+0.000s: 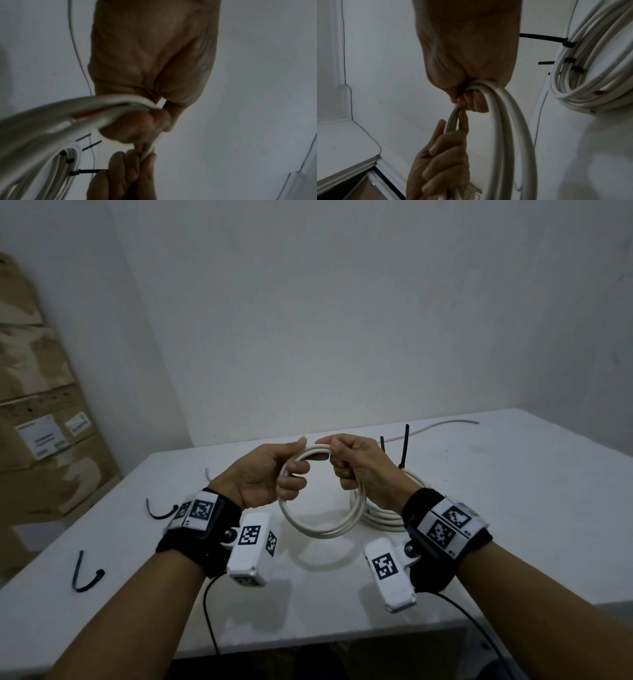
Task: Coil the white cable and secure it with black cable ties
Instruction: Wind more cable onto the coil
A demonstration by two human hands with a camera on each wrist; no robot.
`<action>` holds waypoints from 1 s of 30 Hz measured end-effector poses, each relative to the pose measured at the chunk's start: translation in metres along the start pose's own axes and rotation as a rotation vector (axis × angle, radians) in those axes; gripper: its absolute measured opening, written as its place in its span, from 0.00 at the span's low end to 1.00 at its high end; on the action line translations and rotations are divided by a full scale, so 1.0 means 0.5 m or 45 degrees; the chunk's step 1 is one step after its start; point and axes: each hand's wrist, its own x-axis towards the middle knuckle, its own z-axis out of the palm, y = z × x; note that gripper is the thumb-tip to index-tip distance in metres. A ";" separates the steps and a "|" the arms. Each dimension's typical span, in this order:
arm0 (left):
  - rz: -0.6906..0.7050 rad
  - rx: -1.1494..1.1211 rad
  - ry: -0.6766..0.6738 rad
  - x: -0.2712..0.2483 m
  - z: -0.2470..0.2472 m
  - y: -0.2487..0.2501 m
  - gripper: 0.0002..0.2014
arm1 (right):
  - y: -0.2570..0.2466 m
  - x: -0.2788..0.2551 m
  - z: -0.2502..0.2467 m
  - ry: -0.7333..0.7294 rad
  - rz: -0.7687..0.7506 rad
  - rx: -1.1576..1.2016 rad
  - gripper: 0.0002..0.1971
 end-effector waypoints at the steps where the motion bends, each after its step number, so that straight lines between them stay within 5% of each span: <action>1: -0.020 -0.004 0.007 0.001 -0.004 -0.001 0.20 | -0.001 0.000 -0.002 -0.025 0.021 -0.026 0.11; 20: 0.135 0.222 0.749 -0.142 -0.185 0.018 0.08 | 0.057 0.089 0.145 -0.152 0.256 -0.322 0.11; 30: 0.142 0.139 1.001 -0.266 -0.316 -0.011 0.10 | 0.143 0.167 0.302 -0.455 0.359 -0.650 0.07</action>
